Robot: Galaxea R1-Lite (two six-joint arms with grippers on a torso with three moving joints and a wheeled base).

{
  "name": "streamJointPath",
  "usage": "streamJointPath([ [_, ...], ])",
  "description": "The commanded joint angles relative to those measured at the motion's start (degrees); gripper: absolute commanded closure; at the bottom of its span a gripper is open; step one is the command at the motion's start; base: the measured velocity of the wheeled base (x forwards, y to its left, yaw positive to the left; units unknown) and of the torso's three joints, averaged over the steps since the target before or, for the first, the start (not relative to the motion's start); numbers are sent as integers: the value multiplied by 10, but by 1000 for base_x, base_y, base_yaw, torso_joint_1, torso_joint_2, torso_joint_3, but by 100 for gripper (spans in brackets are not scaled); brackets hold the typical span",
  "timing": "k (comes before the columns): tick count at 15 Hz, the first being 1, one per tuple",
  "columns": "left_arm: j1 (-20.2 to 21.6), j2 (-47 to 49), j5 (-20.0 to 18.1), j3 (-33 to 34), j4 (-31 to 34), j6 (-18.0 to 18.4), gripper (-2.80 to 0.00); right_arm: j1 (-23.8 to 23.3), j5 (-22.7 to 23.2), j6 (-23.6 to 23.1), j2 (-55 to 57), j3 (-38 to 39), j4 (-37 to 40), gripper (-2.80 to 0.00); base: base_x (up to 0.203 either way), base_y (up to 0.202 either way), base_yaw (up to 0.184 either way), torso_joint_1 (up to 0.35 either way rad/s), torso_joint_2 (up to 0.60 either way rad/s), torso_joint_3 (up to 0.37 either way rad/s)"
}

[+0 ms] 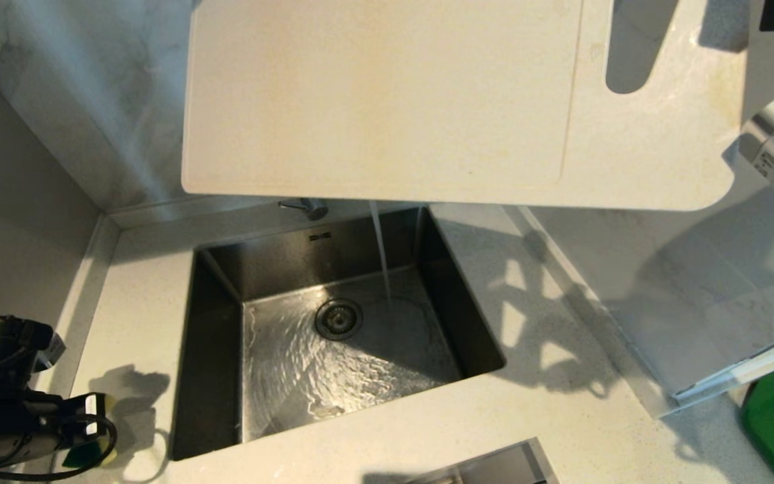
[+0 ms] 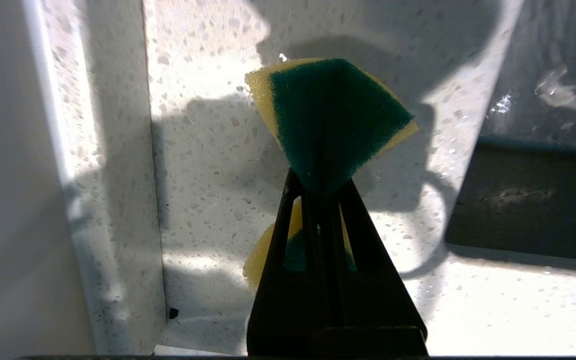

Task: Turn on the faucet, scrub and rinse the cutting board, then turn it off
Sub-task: Put down the cleaning cloth

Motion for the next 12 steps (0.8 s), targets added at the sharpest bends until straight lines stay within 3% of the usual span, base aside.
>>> streamJointPath([
  [1, 4, 33, 0, 1, 0, -1, 0, 0, 2, -9, -1, 0, 2, 0, 0, 0, 0, 0, 0, 0],
  [4, 6, 45, 3, 1, -1, -4, 0, 0, 34, -9, -1, 0, 2, 0, 0, 0, 0, 0, 0, 0],
  [5, 8, 45, 3, 1, -1, -4, -280, -1, 43, -9, 0, 0, 1, 0, 0, 0, 0, 0, 0, 0],
  [12, 8, 5, 0, -3, -2, -3, -280, -17, 57, -9, -7, 0, 2, 0, 0, 0, 0, 0, 0, 0],
])
